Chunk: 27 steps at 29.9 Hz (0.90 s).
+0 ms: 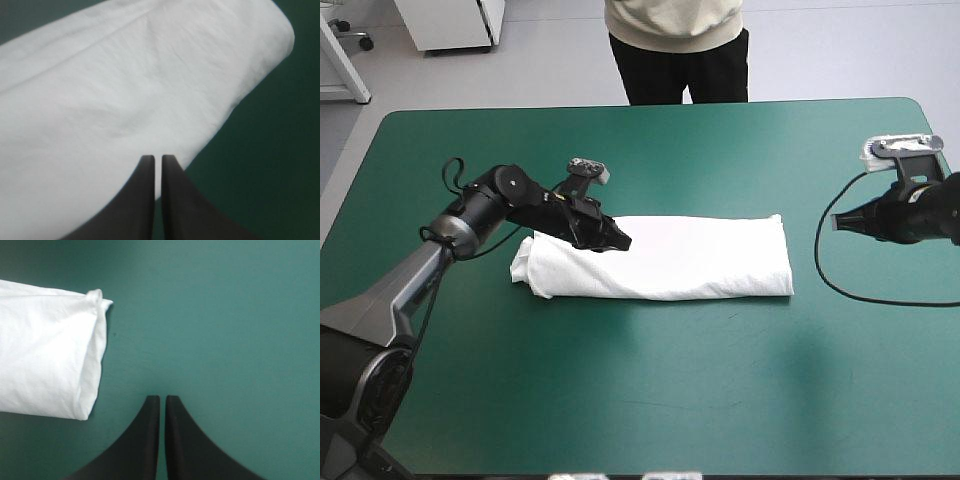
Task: Fold the cloth
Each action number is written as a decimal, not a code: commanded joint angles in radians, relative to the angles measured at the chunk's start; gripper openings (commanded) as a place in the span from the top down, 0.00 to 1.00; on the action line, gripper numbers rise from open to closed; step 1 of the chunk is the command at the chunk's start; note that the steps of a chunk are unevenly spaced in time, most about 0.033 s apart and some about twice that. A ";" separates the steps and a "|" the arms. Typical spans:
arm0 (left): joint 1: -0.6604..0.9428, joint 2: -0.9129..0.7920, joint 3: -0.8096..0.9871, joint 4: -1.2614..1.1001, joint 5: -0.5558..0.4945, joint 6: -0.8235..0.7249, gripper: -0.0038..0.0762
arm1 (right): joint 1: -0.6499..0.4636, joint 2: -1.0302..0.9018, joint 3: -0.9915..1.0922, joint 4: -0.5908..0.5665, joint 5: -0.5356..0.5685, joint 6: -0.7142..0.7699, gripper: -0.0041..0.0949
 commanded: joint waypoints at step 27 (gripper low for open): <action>-0.080 0.188 0.041 -0.136 -0.157 0.024 0.96 | -0.081 0.375 0.136 0.772 -0.110 -0.483 0.28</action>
